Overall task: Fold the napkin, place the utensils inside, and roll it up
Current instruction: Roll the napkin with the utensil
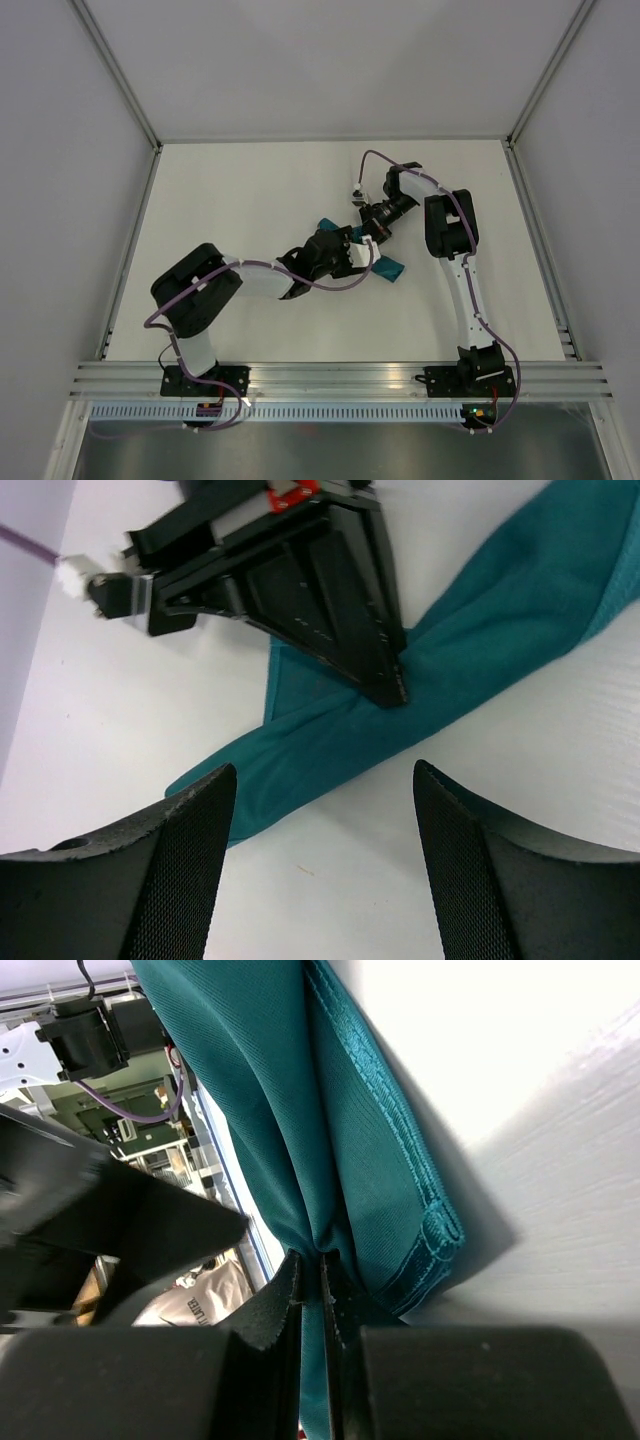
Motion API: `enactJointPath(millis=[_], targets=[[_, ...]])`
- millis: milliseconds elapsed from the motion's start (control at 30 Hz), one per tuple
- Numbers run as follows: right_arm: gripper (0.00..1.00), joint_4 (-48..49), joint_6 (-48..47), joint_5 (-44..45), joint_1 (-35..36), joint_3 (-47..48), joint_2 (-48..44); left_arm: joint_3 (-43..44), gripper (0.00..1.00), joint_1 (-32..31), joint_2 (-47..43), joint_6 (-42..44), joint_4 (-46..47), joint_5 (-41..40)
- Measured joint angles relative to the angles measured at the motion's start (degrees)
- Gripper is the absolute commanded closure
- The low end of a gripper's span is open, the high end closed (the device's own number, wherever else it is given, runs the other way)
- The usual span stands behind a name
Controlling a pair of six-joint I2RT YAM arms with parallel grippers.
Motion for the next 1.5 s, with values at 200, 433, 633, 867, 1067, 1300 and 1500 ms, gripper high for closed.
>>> enactJointPath(millis=[200,433,633,867,1067,1300,1500], targets=[[0.88,-0.2,-0.3,0.7,0.0,0.3,0.0,1.6,0.23,-1.4,5.2,7.9,-0.8,1.0],[0.89,-1.0,-0.8,1.3,0.0,0.3,0.0,6.6,0.36,-1.3,8.3,13.5,-4.1,3.2],[0.89,-1.4,-1.2,1.7,-0.7,0.3,0.0,13.4,0.69,-0.9,10.5,14.4,-15.6,8.0],[0.86,-1.4,-1.9,1.9,-1.1,0.3,0.0,16.5,0.97,-0.4,11.3,15.0,-20.2,10.4],[0.57,1.9,-1.0,4.2,-1.1,-4.7,-4.3,20.0,0.98,0.0,11.7,14.4,-26.2,12.9],[0.35,19.1,4.4,16.4,-0.6,-19.4,-21.2,27.2,0.98,1.4,13.2,9.6,-36.7,18.7],[0.37,41.0,12.6,22.1,-3.8,-31.5,-34.9,33.4,0.98,2.7,15.1,4.7,-46.9,25.5]])
